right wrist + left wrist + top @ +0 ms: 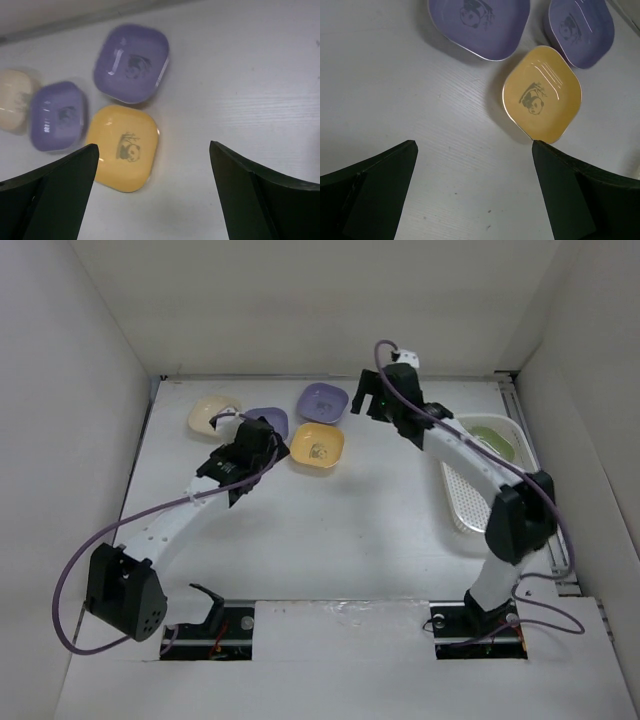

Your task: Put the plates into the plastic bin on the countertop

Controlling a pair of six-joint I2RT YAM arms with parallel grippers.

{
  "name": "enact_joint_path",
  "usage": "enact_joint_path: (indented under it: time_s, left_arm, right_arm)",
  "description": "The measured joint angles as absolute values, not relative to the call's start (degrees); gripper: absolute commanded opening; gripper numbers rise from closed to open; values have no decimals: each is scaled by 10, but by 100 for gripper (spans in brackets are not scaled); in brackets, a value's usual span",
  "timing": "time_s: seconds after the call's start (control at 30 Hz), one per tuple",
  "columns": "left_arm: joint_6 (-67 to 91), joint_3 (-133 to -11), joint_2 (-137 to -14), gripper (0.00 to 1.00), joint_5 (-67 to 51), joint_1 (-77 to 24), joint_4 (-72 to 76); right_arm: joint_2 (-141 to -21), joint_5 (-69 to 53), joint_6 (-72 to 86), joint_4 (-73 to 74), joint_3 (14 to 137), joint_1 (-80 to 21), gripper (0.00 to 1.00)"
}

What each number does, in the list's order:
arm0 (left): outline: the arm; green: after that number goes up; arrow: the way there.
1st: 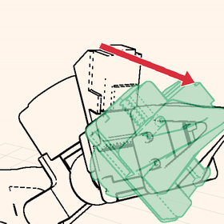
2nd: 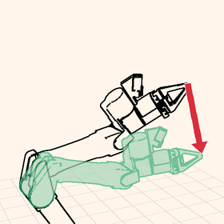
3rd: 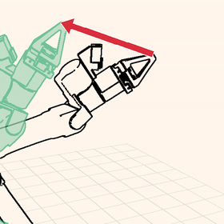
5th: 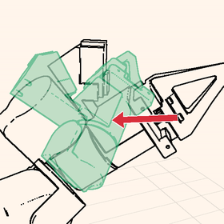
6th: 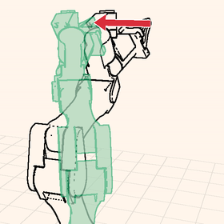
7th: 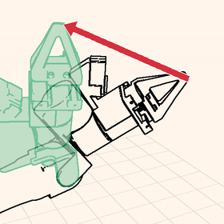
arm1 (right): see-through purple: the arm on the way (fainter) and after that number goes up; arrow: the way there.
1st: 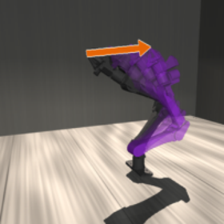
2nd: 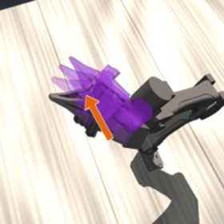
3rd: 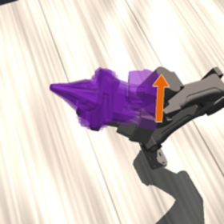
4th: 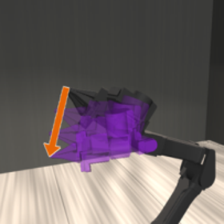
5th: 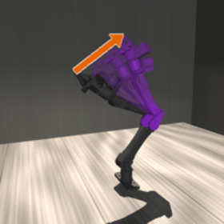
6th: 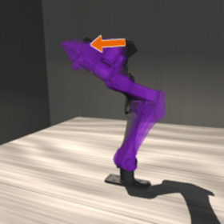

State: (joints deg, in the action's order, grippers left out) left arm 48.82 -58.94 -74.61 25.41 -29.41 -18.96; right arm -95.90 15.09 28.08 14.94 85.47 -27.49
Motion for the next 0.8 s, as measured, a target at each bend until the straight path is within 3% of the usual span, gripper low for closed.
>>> enact_joint_path:
  time_s: [0.23, 0.57, 0.7, 0.8]
  left_arm:
    - [486, -559, -698, 99, 233, -257, -187]
    - [470, -553, -696, 99, 224, -258, -185]
    - [468, -548, -696, 99, 218, -258, -184]
    - [468, -548, -696, 99, 214, -258, -183]
  right_arm:
    - [-1195, 150, 286, 221, 971, -285, 94]
    - [-1278, 120, 289, 248, 1008, -292, 87]
    - [-1278, 119, 289, 246, 1008, -292, 69]
    - [-1279, 123, 287, 253, 1013, -292, 49]
